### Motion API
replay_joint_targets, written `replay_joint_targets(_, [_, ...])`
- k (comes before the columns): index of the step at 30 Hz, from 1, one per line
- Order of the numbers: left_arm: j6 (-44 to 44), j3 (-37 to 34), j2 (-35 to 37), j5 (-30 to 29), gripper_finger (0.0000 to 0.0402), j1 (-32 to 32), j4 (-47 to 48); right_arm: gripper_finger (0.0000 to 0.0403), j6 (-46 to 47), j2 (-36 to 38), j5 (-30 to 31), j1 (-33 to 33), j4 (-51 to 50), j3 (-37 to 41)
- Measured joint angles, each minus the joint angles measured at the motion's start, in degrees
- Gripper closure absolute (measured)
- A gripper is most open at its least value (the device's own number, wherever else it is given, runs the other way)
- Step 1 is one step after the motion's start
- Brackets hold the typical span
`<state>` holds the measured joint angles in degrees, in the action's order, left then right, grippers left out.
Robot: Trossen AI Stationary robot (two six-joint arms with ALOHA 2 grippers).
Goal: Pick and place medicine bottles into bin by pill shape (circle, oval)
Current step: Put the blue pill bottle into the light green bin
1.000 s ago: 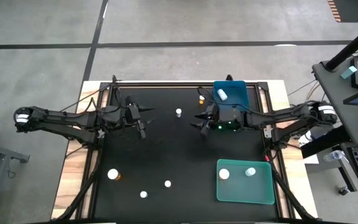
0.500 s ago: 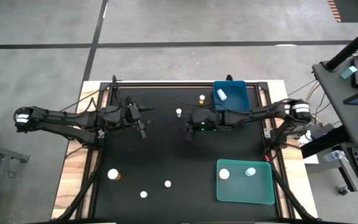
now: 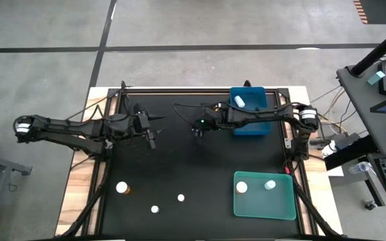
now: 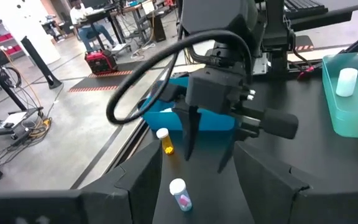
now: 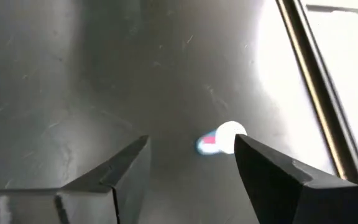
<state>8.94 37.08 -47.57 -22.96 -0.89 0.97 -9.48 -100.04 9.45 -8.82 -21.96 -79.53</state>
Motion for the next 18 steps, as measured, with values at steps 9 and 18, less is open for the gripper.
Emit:
replay_joint_targets(9, [-1.5, -0.4, 3.4, 0.0, 0.0218, 0.0, 2.6, 0.0164, 5.9, -0.4, 3.6, -1.8, -1.9, -0.4])
replay_joint_targets(18, [-2.2, -0.9, 4.9, 0.0, 0.0218, 0.0, 2.7, 0.0078, -0.6, -1.4, -6.2, -5.6, 1.4, 0.0])
